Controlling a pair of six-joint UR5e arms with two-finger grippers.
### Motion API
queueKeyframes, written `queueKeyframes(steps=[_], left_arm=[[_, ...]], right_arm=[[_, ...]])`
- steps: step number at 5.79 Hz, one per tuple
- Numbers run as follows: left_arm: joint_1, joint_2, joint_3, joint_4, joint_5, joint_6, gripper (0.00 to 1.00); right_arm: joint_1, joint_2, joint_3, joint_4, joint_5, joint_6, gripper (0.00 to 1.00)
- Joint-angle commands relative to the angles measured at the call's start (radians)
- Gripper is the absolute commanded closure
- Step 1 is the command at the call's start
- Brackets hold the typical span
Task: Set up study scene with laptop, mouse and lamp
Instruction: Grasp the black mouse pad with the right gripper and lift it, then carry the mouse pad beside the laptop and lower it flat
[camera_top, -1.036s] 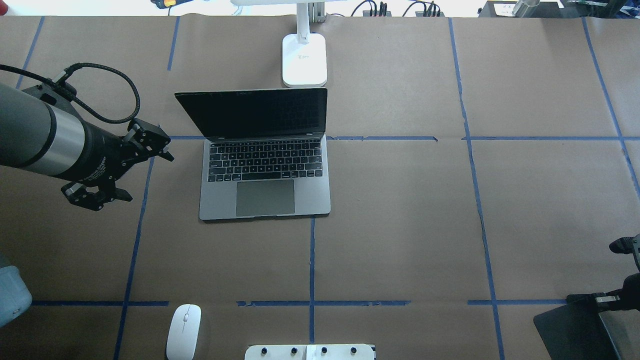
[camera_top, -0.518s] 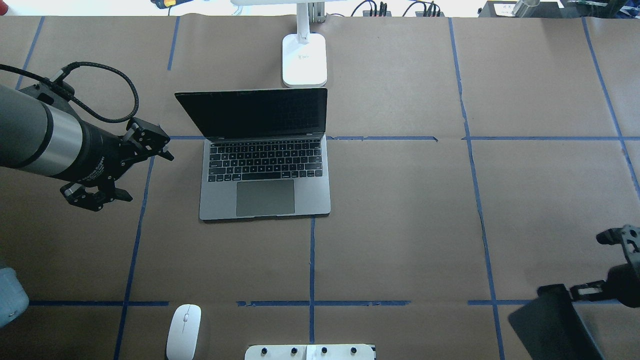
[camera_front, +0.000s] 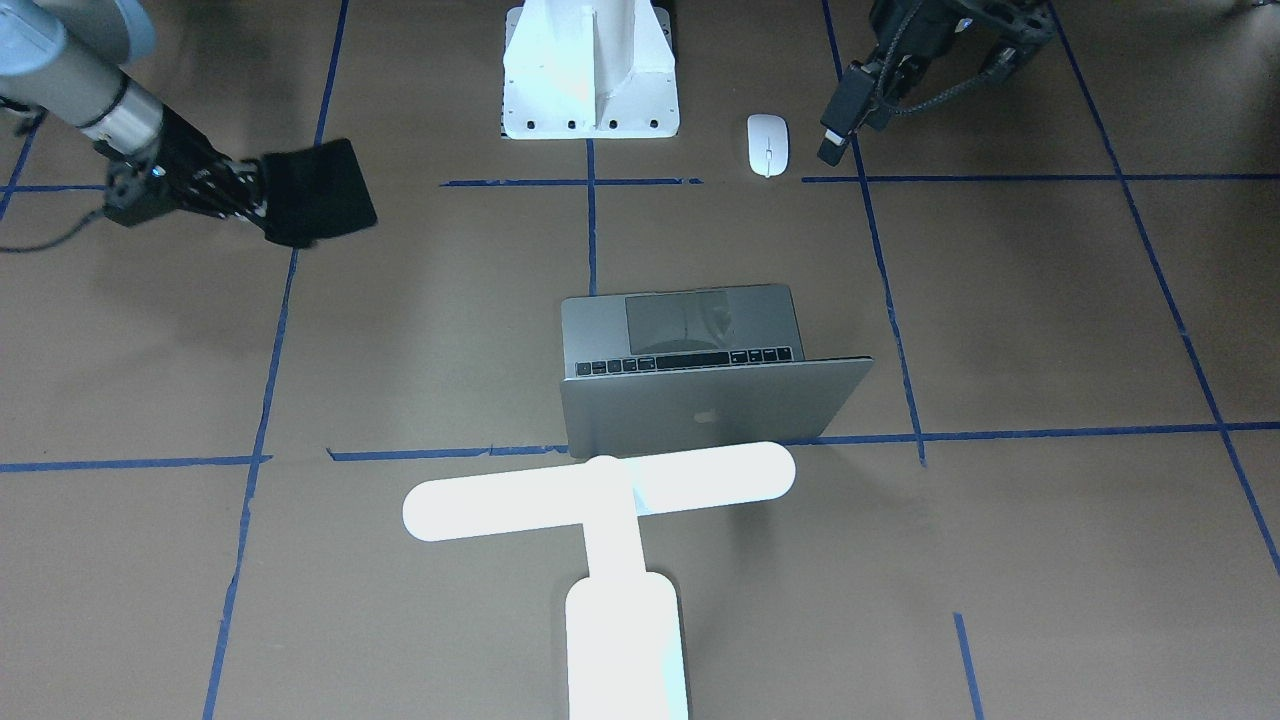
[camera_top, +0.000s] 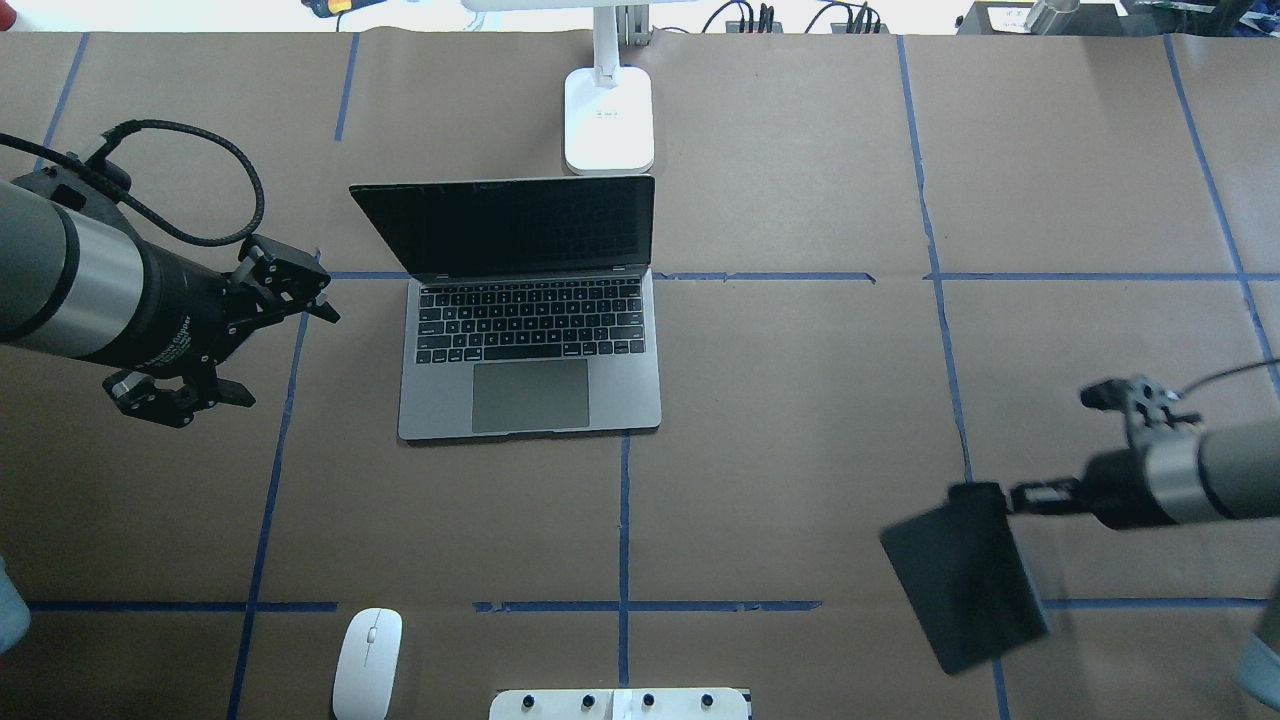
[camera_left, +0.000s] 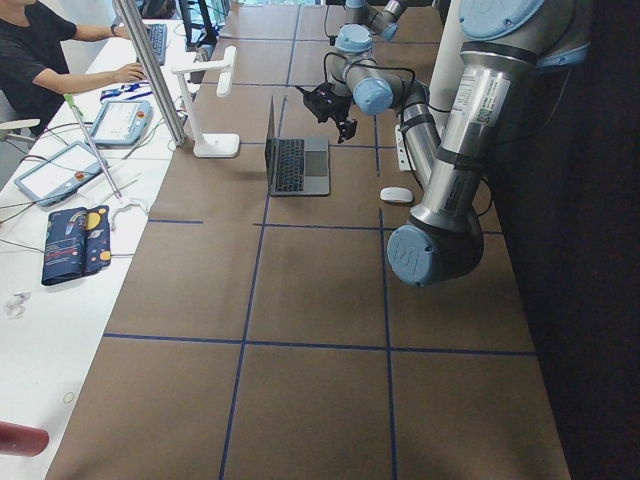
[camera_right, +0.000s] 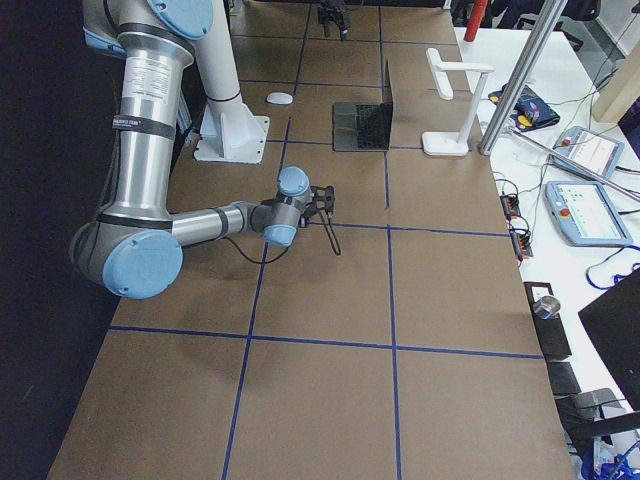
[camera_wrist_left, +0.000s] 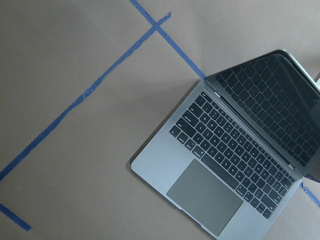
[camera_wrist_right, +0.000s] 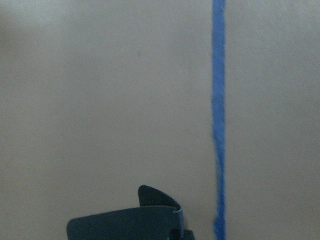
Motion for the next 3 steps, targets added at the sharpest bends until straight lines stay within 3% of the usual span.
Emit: queueKeyframes(steps=[1,2,3], left_arm=[[0.001,-0.003,-0.009,0.008,0.000,0.001,0.00],[0.000,0.000,-0.010,0.008,0.002,0.001,0.00],[0.000,0.000,-0.013,0.008,0.002,0.001,0.00]], right_arm=[[0.078,0.254,-0.159,-0.107,-0.006,0.088,1.00],[0.089,0.398,-0.265,-0.111,-0.007,0.233,1.00],[0.103,0.429,-0.296,-0.113,-0.007,0.262,1.00]])
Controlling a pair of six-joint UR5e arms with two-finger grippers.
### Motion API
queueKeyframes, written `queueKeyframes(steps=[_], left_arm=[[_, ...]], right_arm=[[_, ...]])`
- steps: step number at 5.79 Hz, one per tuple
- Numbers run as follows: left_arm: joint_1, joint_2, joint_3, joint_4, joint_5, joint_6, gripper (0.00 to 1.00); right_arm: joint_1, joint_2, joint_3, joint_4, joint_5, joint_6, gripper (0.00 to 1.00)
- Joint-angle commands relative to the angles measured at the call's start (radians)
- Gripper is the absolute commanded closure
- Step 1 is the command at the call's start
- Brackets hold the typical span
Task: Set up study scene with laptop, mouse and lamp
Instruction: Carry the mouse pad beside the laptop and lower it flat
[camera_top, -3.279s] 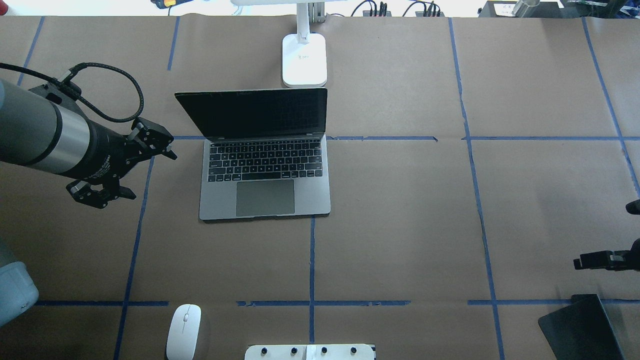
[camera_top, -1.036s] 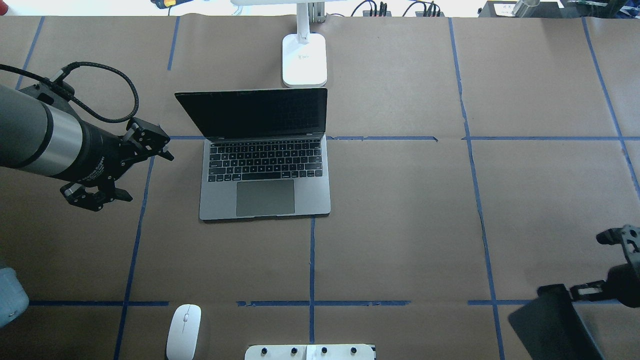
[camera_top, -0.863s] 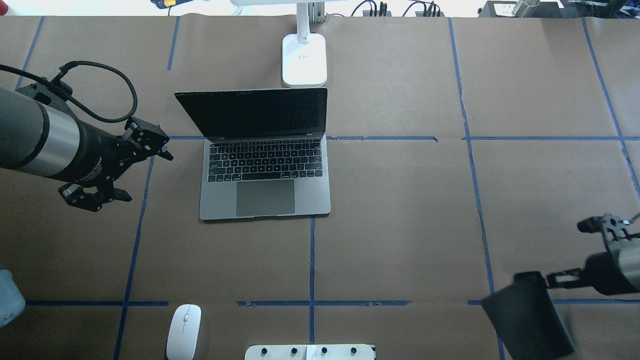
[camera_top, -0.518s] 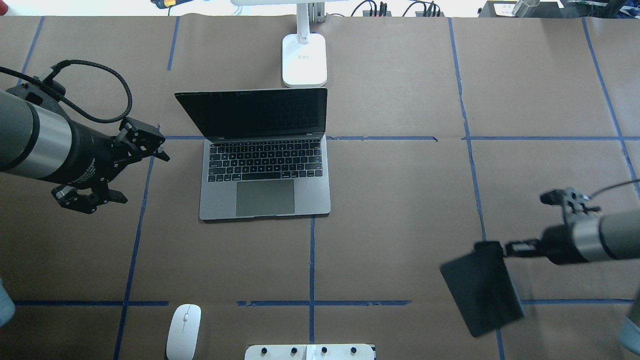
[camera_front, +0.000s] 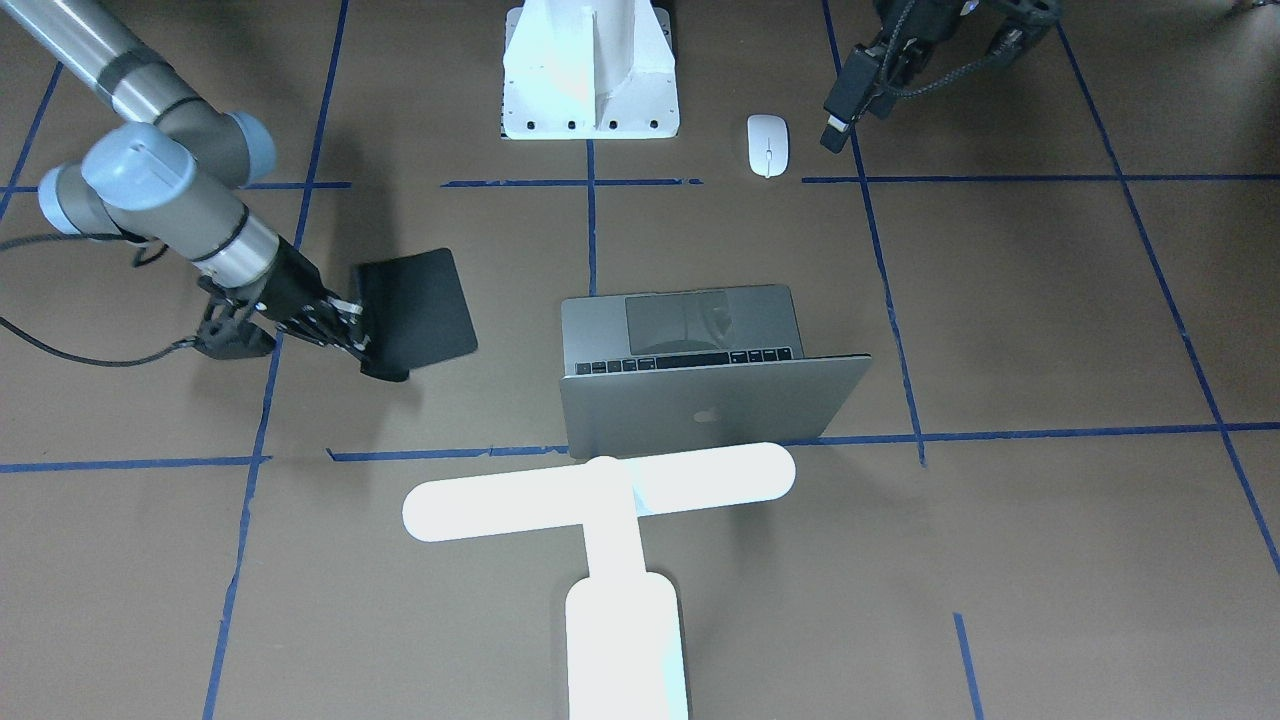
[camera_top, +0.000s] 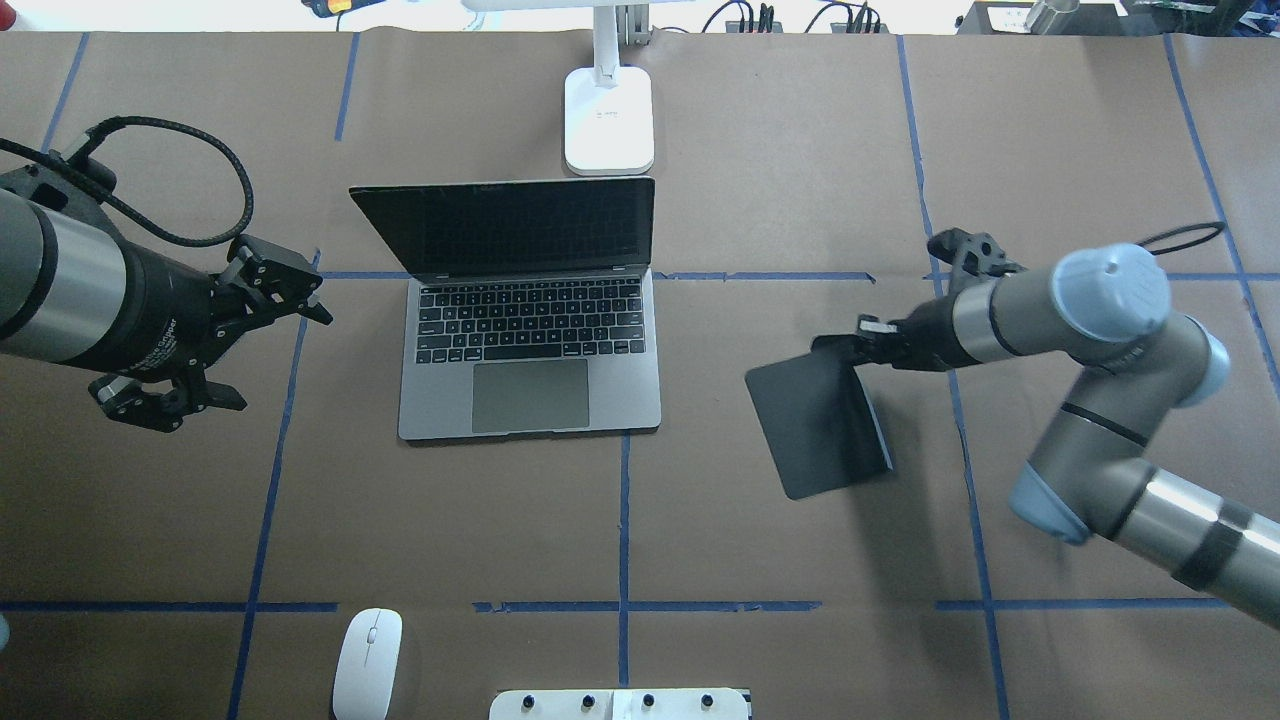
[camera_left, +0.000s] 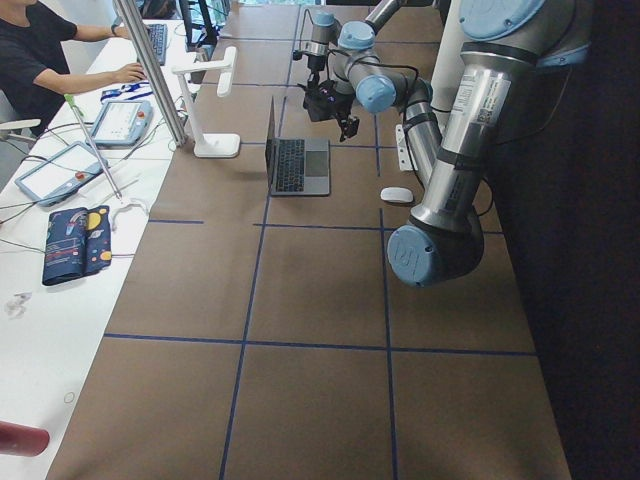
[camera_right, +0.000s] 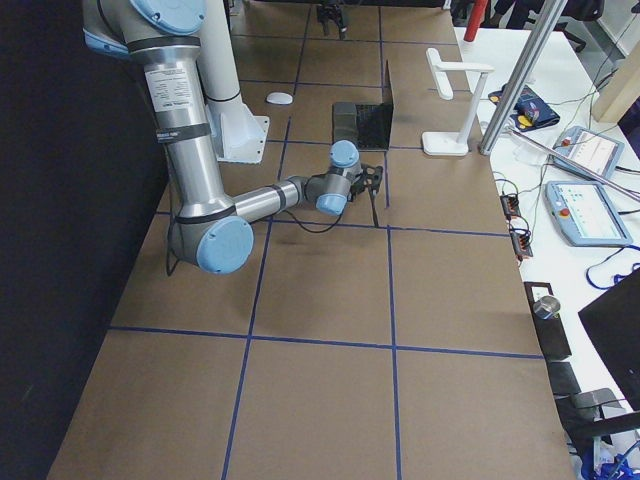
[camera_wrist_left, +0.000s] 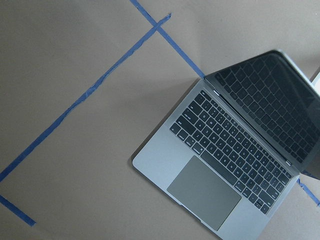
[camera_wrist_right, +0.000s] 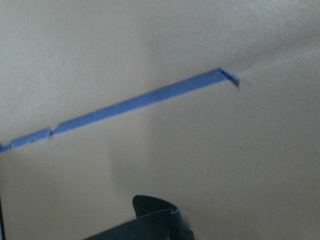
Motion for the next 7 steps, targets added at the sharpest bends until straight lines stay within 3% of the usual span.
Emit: queueKeyframes(steps=[1,2,3,4,6,7], left_arm=[[0.000,0.002,-0.004,0.000,0.000,0.000,0.00],[0.001,0.002,0.002,0.003,0.000,0.000,0.00],[0.003,0.004,0.007,0.005,0.002,0.000,0.00],[0.015,0.055,-0.001,0.002,0.006,0.015,0.00],[0.160,0.112,-0.004,0.006,0.008,0.281,0.00],[0.247,0.134,-0.002,0.006,0.010,0.369,0.00]], right_arm=[[0.020,0.104,-0.067,-0.064,-0.002,0.057,1.00],[0.022,0.120,-0.069,-0.095,-0.020,0.080,1.00],[0.024,0.114,-0.067,-0.087,-0.022,0.077,0.71],[0.027,0.112,-0.058,-0.093,-0.025,0.079,0.01],[0.060,0.058,0.038,-0.100,-0.011,0.074,0.00],[0.132,0.016,0.071,-0.108,0.053,0.065,0.00]])
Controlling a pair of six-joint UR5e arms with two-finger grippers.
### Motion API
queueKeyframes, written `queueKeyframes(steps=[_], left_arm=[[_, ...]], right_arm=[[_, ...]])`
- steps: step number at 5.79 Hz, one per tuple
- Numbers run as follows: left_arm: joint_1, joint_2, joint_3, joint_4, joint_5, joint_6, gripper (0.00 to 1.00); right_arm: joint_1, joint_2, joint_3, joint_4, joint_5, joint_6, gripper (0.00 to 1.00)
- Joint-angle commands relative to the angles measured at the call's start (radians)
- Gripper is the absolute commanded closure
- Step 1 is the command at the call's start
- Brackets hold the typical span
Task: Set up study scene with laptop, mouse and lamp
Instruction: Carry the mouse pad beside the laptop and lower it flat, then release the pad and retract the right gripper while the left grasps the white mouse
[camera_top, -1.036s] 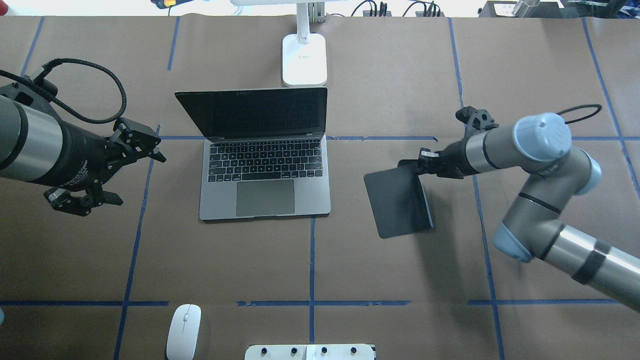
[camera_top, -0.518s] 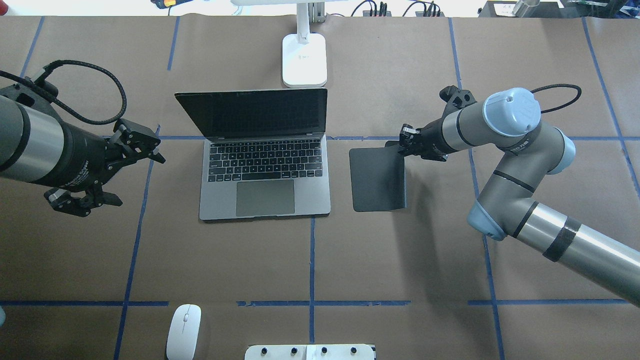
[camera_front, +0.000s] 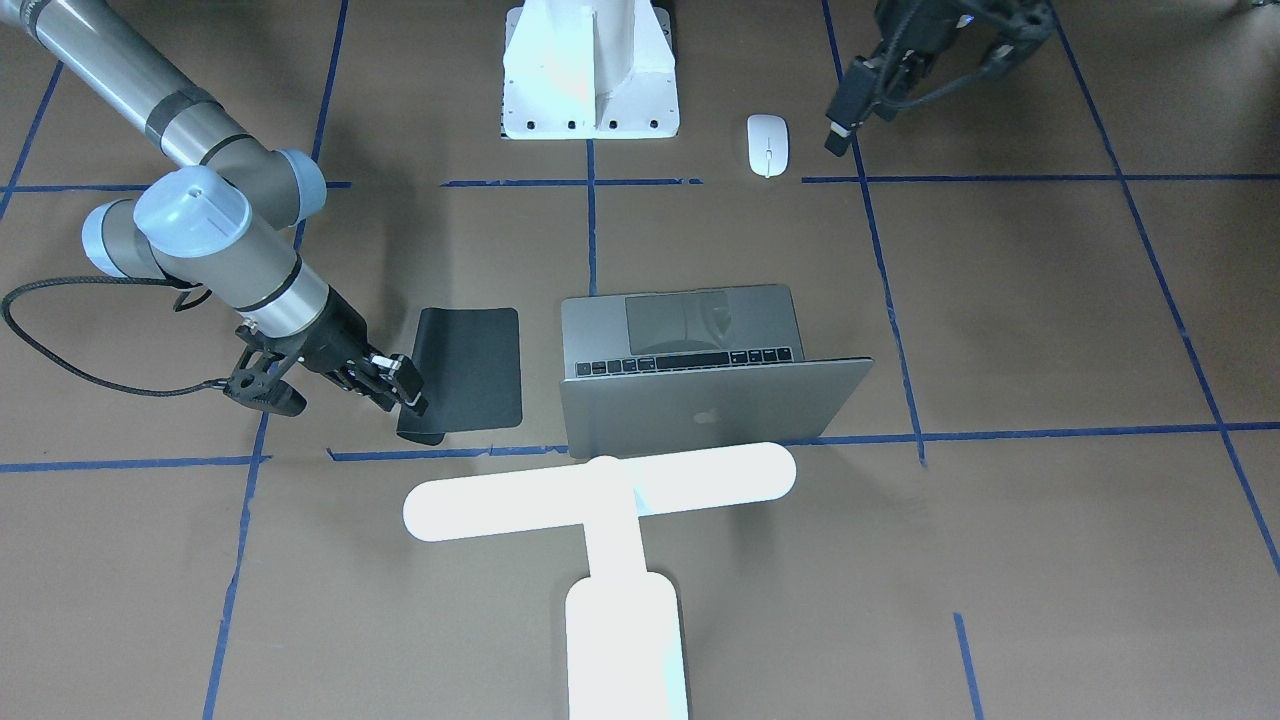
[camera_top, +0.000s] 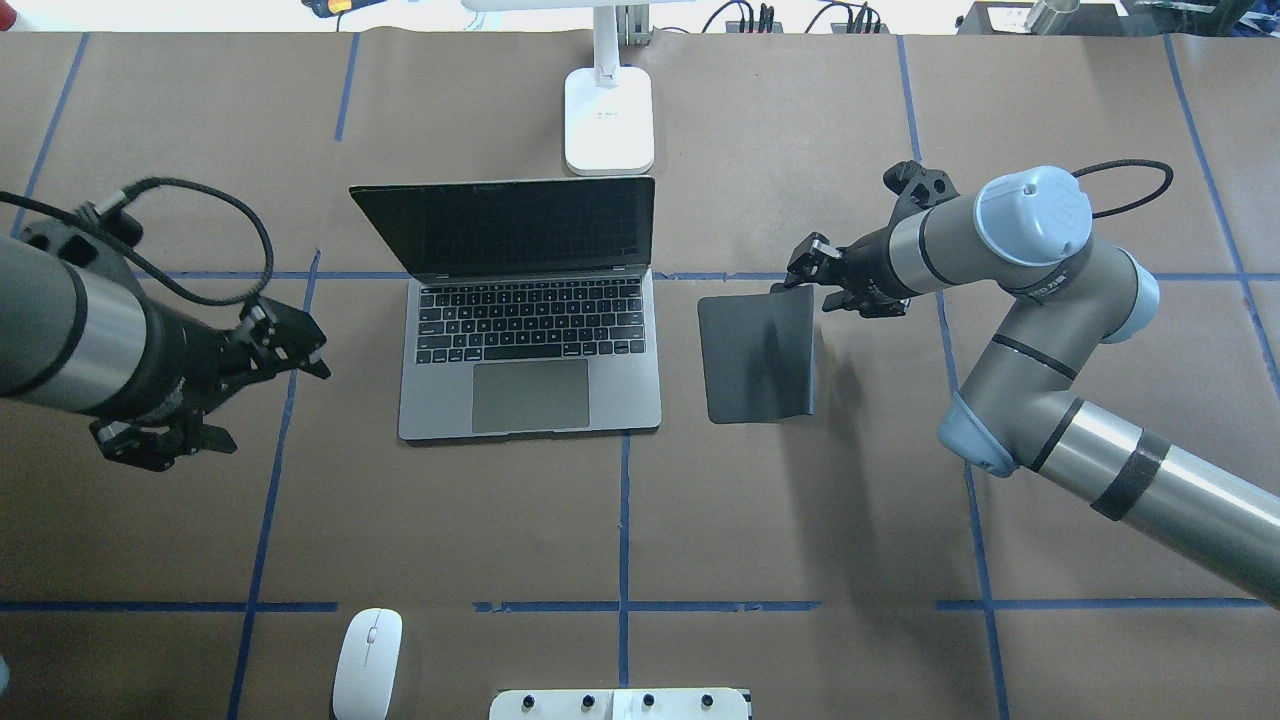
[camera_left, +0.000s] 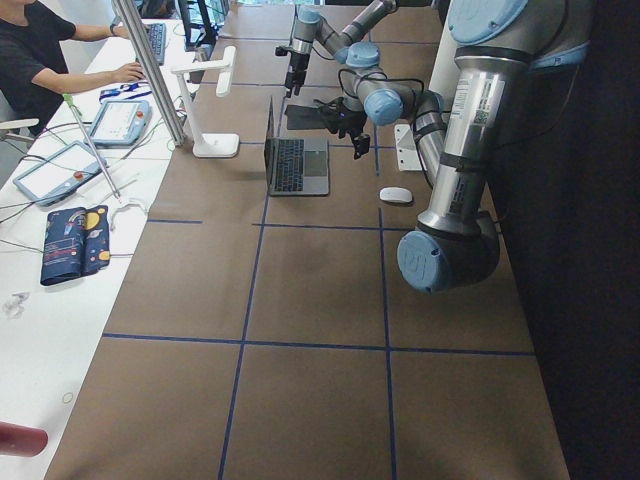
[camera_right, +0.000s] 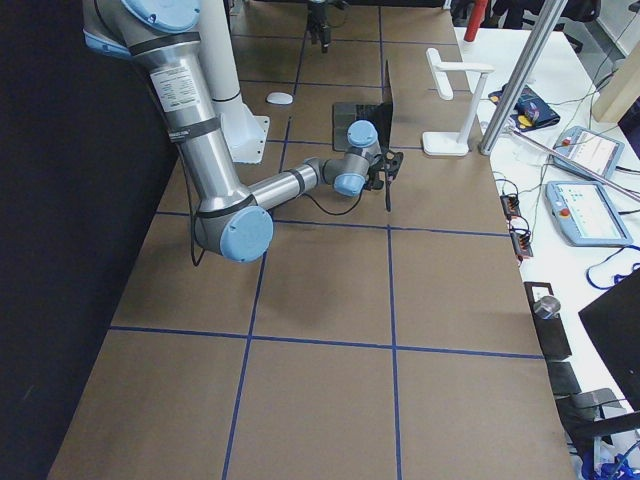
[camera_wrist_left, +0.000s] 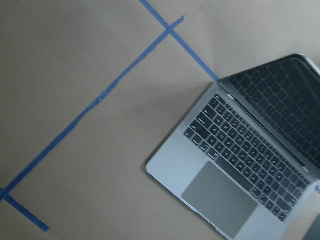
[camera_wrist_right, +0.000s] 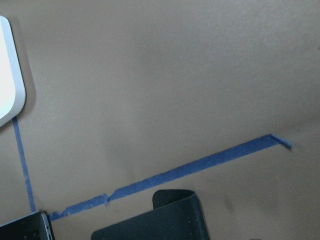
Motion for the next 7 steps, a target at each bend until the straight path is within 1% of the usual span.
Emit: queueKeyframes(steps=[1,2,3,4,5,6,7], left_arm=[[0.150,0.074,0.005,-0.001,0.001,0.267,0.00],[0.204,0.079,0.020,-0.003,0.002,0.369,0.00],[0.271,0.065,0.090,-0.030,0.028,0.456,0.00],[0.308,0.068,0.128,-0.112,0.089,0.479,0.00],[0.310,0.065,0.146,-0.133,0.093,0.428,0.00],[0.334,0.067,0.204,-0.240,0.093,0.356,0.00],[0.335,0.073,0.270,-0.341,0.093,0.345,0.00]], right_arm=[[0.105,-0.117,0.087,-0.005,0.114,-0.014,0.00],[0.127,-0.248,0.174,-0.007,0.124,-0.117,0.00],[0.185,-0.345,0.240,-0.007,0.181,-0.202,0.00],[0.236,-0.367,0.253,-0.005,0.258,-0.210,0.00],[0.227,-0.368,0.253,-0.005,0.256,-0.211,0.00],[0.227,-0.369,0.255,-0.005,0.256,-0.211,0.00],[0.226,-0.369,0.255,-0.005,0.256,-0.211,0.00]])
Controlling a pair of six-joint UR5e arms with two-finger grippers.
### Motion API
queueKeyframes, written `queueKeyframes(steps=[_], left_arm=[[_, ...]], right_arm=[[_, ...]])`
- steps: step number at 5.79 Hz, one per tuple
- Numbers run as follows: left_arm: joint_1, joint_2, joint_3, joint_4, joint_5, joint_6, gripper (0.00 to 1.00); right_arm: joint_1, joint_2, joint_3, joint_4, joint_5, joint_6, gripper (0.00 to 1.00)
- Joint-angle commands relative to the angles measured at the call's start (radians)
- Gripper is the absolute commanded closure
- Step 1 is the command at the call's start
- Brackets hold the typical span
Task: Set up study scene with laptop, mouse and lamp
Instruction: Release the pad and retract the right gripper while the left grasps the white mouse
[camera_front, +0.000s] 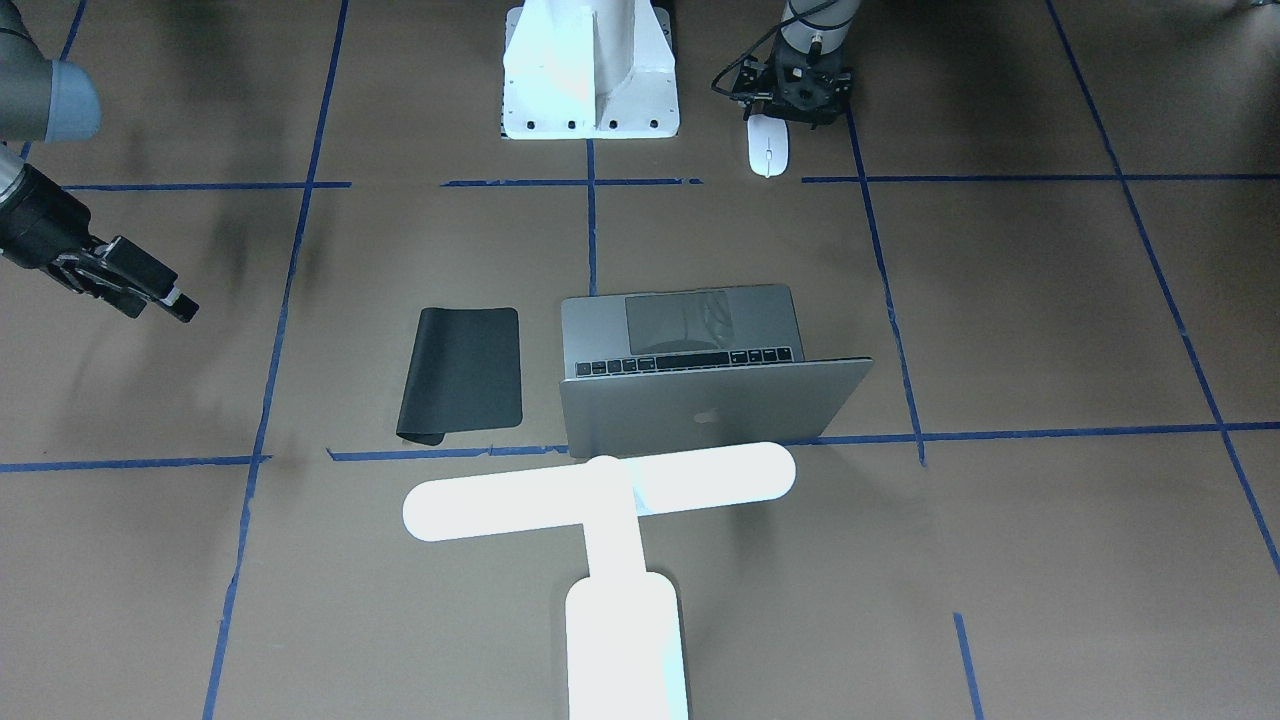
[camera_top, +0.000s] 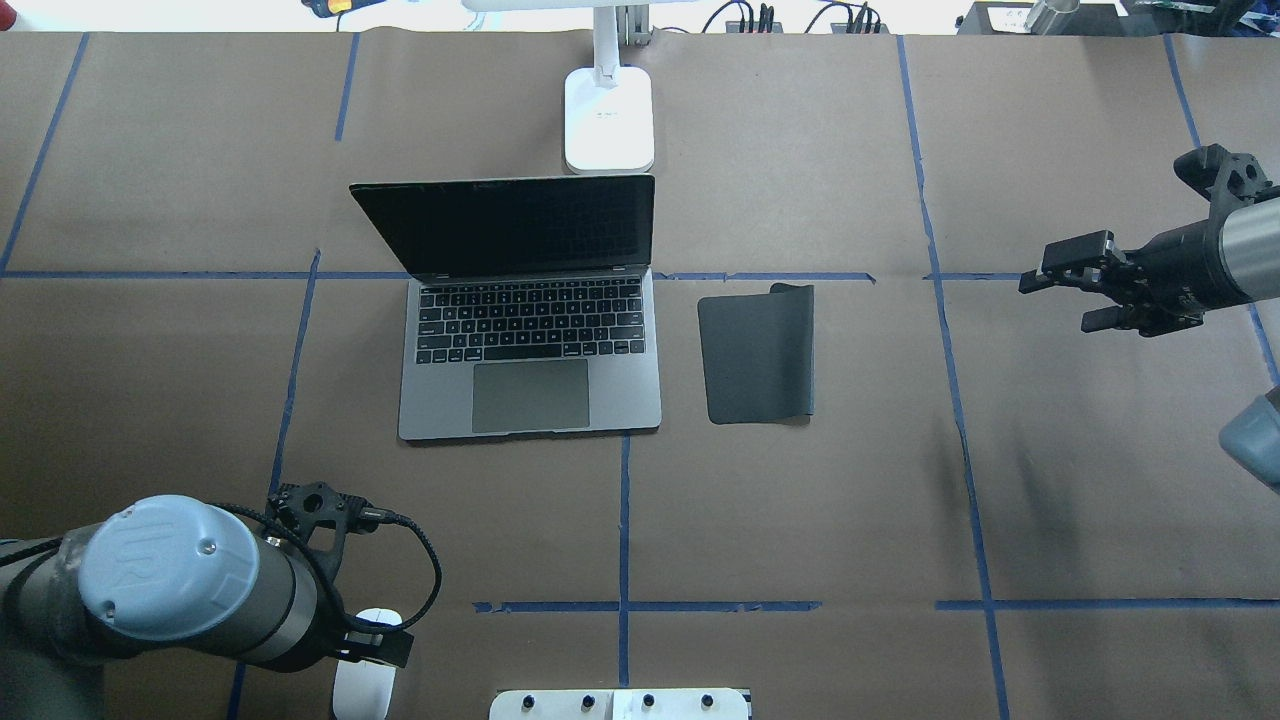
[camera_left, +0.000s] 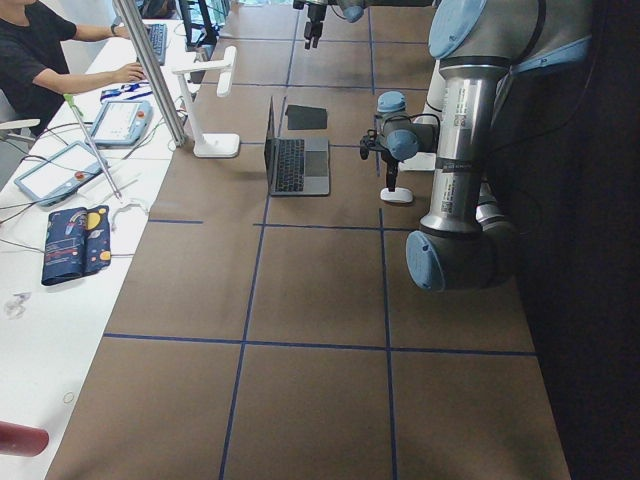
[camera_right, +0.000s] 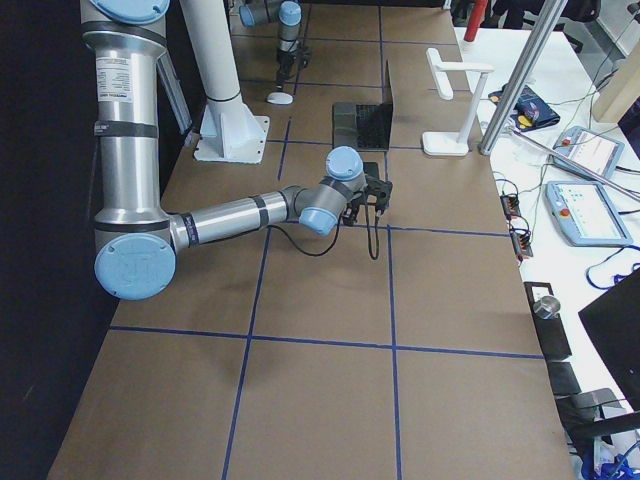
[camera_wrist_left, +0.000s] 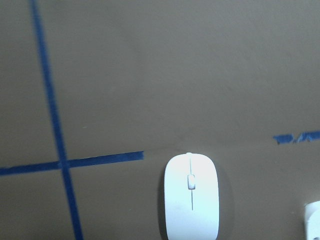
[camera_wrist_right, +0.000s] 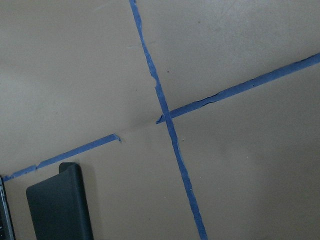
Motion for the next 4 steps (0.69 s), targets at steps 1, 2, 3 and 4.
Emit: queueKeyframes(steps=[1,2,3,4], left_arm=[[0.008,0.007,0.065,-0.119,0.006,-0.061,0.00],[0.009,0.027,0.065,-0.119,0.007,-0.064,0.00],[0.011,0.027,0.066,-0.117,0.007,-0.064,0.00],[0.014,0.029,0.082,-0.119,0.006,-0.064,0.00]], right_arm=[[0.001,-0.001,0.005,0.000,0.001,-0.001,0.00],[0.001,-0.001,0.005,0.000,0.003,-0.001,0.00],[0.001,-0.010,0.021,0.000,0.006,-0.001,0.00],[0.001,-0.022,0.041,0.000,0.007,-0.001,0.00]])
